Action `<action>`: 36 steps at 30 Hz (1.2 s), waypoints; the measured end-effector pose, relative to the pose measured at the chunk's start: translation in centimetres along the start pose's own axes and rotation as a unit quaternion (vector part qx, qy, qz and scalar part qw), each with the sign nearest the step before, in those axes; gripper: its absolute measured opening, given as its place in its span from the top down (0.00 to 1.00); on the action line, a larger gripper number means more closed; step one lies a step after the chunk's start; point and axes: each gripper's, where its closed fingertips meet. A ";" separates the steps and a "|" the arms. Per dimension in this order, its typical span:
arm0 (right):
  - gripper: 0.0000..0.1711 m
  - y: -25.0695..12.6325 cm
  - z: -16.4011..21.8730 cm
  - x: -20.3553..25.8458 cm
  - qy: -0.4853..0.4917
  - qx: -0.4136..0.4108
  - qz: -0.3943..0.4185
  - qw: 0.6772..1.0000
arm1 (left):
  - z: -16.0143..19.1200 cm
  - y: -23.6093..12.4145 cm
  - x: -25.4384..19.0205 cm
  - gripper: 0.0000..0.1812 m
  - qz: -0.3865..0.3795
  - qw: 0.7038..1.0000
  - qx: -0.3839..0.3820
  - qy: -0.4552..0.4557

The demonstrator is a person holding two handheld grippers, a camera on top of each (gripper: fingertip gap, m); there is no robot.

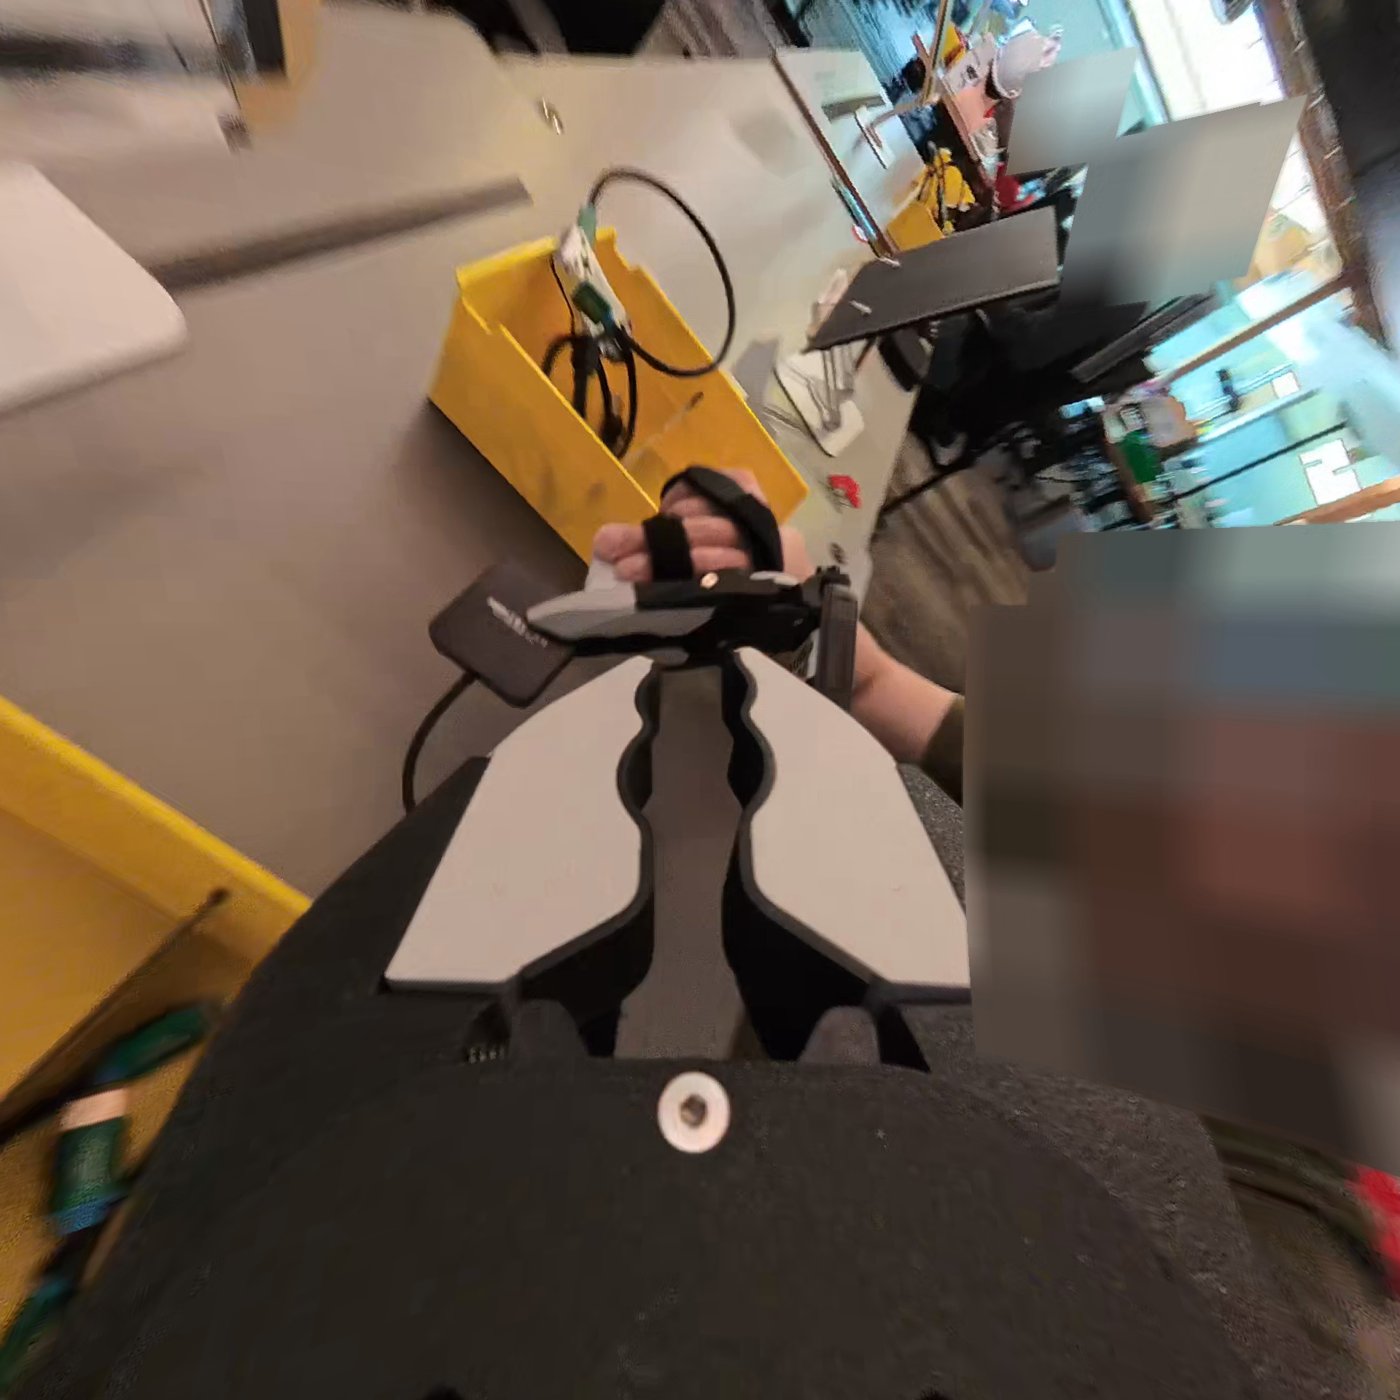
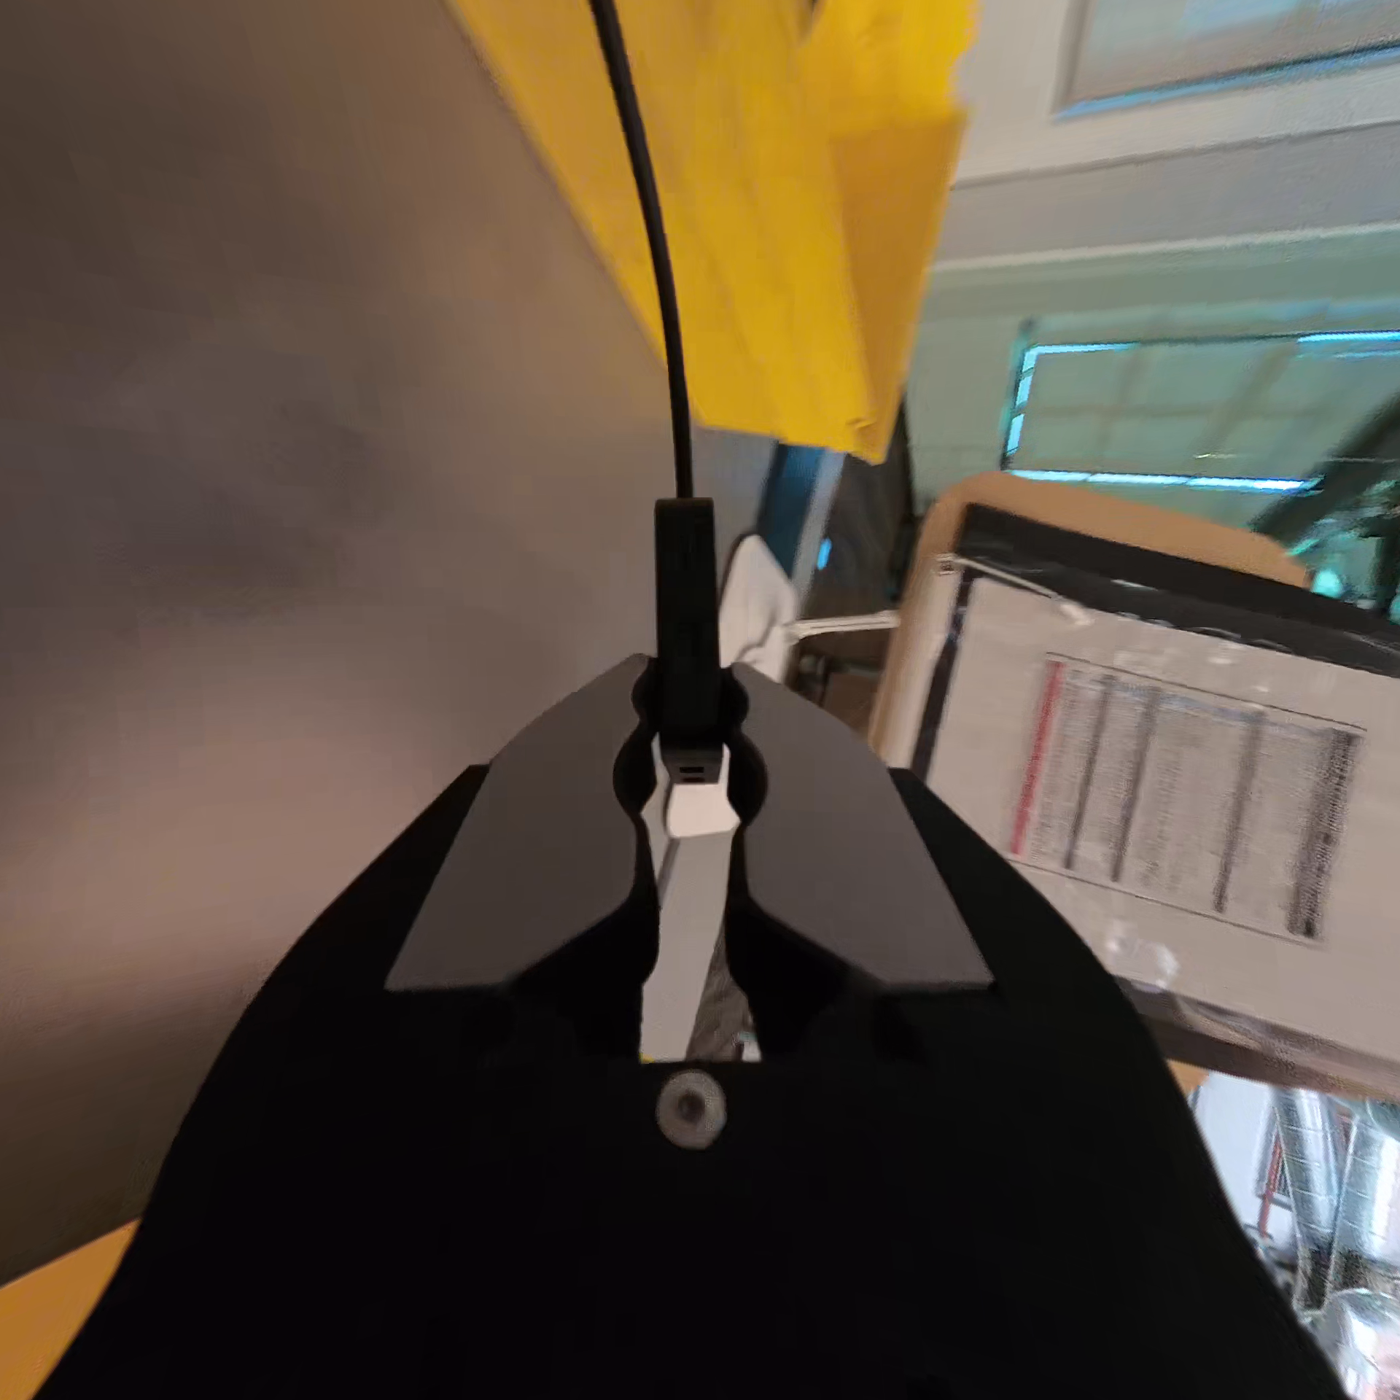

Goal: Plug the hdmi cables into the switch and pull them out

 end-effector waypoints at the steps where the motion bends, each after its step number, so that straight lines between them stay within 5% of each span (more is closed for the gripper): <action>1: 0.91 0.8 0.2 1.1 -0.010 0.016 -0.018 1.000 | 0.1 -0.9 -0.6 0.91 -0.021 0.999 -0.015 0.040; 5: 0.91 2.2 2.9 4.3 -0.016 0.114 -0.098 0.989 | 2.7 -4.2 -0.8 0.83 -0.136 0.975 -0.031 0.172; 9: 0.91 2.5 4.0 5.7 -0.003 0.150 -0.132 0.980 | 8.2 -7.4 4.7 0.76 -0.280 0.931 0.026 0.234; 18: 0.88 3.1 5.5 7.4 -0.041 0.185 -0.153 0.970 | 20.9 -6.0 7.8 0.70 -0.253 0.919 0.184 0.239; 36: 0.80 2.9 5.5 9.2 -0.033 0.195 -0.200 0.960 | 22.0 -5.9 9.6 0.71 -0.267 0.911 0.210 0.234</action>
Point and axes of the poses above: each gripper's, where its closed fingertips meet, y out along the fingers, z out of its underside, x = y × z across the jaws, and after that the axes turned 3 degrees about x, right-handed
